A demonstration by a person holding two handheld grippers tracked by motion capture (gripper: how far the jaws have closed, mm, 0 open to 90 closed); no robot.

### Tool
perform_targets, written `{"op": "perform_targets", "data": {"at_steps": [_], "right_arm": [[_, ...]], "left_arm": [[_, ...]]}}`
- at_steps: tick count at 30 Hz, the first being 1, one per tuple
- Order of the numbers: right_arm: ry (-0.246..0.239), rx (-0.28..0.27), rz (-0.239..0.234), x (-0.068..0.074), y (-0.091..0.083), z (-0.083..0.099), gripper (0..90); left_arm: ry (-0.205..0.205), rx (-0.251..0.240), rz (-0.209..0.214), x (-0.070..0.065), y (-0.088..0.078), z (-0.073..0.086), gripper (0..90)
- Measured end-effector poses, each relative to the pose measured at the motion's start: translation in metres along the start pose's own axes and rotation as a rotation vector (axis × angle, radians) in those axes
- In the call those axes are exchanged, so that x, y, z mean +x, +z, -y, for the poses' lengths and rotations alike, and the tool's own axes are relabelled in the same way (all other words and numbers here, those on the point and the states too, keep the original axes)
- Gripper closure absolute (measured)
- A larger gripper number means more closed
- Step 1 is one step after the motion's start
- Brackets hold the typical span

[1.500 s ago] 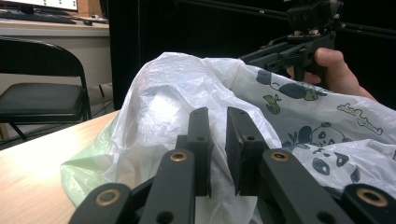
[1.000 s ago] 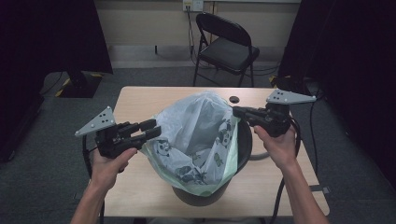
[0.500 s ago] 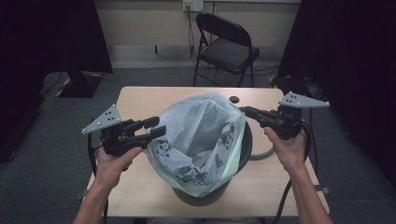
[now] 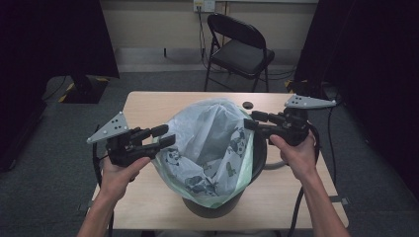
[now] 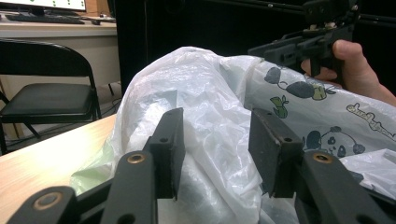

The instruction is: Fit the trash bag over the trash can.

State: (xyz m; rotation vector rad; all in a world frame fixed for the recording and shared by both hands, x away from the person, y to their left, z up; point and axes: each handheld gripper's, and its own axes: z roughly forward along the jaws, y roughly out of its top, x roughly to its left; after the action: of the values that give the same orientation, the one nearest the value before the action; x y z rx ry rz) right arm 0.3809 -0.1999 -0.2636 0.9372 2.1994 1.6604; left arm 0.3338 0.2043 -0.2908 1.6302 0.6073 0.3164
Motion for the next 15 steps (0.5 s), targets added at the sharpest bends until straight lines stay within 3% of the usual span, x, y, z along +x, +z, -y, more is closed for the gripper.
{"op": "perform_targets", "data": {"at_steps": [5,8,12,15], "right_arm": [[-0.053,0.052,-0.007,0.003,0.005,0.003,90.0],[-0.058,0.059,0.014,0.003,0.005,0.004,90.0],[-0.059,-0.019,0.074,0.004,-0.007,0.001,90.0],[-0.067,-0.049,0.125,0.003,-0.016,-0.001,90.0]], "left_arm": [[0.001,-0.002,-0.002,0.001,-0.001,0.000,55.6],[-0.002,-0.004,-0.005,0.001,-0.002,0.000,55.4],[-0.002,-0.006,-0.010,0.001,-0.003,-0.001,53.8],[-0.006,-0.011,-0.014,0.002,-0.003,-0.001,51.1]]}}
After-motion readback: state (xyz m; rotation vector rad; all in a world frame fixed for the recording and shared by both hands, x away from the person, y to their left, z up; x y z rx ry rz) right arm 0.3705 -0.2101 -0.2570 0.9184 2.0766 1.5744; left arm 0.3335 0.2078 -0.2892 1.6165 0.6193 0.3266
